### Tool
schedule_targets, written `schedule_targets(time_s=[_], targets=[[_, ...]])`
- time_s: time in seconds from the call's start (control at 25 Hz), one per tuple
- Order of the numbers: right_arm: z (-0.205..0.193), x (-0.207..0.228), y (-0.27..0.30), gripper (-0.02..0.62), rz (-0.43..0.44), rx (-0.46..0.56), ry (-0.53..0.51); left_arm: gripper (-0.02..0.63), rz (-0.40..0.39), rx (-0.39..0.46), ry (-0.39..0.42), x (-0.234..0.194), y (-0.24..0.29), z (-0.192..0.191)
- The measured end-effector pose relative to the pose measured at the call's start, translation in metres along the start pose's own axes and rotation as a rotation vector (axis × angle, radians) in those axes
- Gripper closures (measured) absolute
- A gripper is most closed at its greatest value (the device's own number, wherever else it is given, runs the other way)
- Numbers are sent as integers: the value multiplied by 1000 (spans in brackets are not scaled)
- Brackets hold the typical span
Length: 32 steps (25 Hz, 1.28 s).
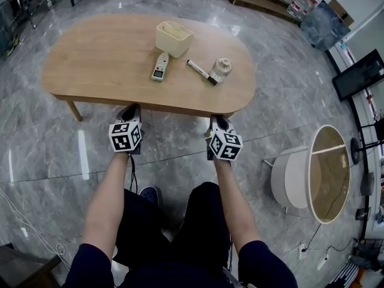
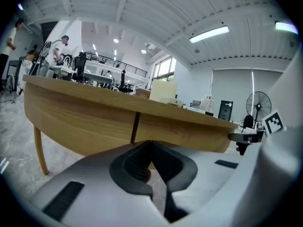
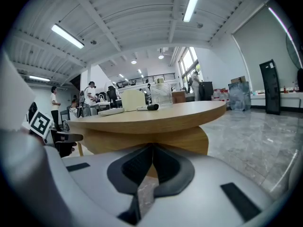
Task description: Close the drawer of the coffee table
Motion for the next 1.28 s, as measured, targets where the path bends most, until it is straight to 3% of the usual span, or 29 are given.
schedule_targets(time_s=[0.16, 0.52, 0.92, 1.28], targets=[[-6, 0, -7, 568, 0, -19, -9, 581, -12, 15, 1, 2, -10, 7], [-7, 6, -54, 568, 26, -11, -10, 581, -134, -14, 125, 35, -25, 24], [-7, 22, -137, 569, 57, -10, 96, 581, -137, 0, 196, 64, -74, 67], [-11, 23, -172, 569, 53, 7, -12, 581, -145, -54, 309, 62, -146, 35]])
Point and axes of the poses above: the fingertips, and each gripper's own axes: y forward along the fingers, x to its right, z out of its top, the point moved 2 cm from there along -y, backward along the fingers, and after that the axes turned 11 degrees about -z, right-handed, at the moved point
